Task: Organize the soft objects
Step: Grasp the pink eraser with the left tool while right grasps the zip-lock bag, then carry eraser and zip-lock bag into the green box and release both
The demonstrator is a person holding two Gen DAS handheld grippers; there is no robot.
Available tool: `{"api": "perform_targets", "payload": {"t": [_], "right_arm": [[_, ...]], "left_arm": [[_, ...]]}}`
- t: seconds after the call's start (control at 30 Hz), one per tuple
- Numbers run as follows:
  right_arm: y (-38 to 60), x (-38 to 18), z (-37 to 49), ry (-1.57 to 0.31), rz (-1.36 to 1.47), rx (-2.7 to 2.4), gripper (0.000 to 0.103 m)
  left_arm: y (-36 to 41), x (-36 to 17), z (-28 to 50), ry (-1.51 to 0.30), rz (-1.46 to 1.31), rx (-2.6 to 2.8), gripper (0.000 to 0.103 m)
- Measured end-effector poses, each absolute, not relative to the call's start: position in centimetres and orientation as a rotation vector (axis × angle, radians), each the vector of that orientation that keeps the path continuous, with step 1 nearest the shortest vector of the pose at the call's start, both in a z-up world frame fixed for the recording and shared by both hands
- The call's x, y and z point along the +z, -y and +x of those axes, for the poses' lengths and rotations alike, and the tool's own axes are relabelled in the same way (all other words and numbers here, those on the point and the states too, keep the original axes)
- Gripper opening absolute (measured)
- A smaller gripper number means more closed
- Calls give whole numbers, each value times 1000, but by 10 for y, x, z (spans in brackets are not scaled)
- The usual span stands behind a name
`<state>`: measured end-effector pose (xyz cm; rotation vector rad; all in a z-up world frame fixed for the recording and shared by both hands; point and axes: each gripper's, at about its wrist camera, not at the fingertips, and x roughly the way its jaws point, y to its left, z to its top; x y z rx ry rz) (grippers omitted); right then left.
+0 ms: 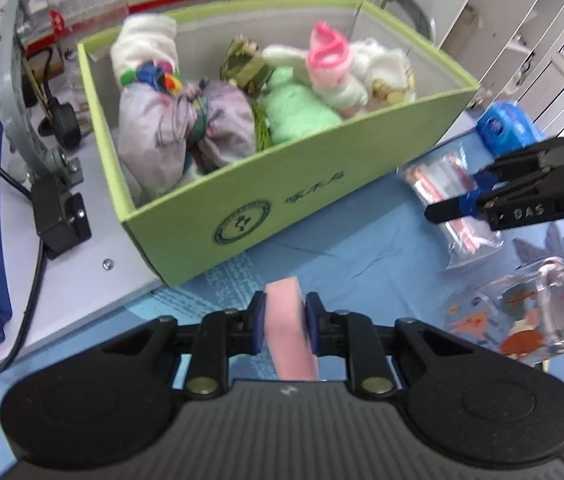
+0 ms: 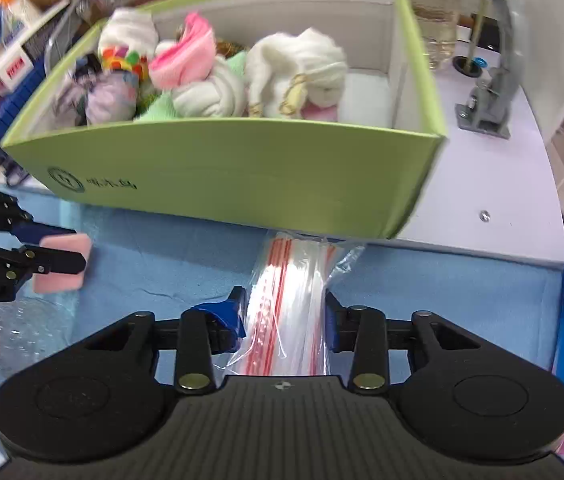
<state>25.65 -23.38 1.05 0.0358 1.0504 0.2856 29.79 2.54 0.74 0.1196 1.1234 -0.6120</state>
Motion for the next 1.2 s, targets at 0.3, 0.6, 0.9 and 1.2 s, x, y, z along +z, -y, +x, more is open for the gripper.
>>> {"api": "perform_targets", "payload": {"t": [0.3,0.6,0.9,1.2], "right_arm": [[277,49,225,-899,193,345,21],[268,126,261,-712,207,402,21],[239,117,353,-802,175,355,29],[235,110,362,-779,135,323,46]], "left_arm": [[-36,54,288,-1042,46,-613,19],[-25,103,321,-965,-6,-567,19],[-10,96,387,-973,16,-475,23],[-17,91,386,-949,-1,-441,61]]}}
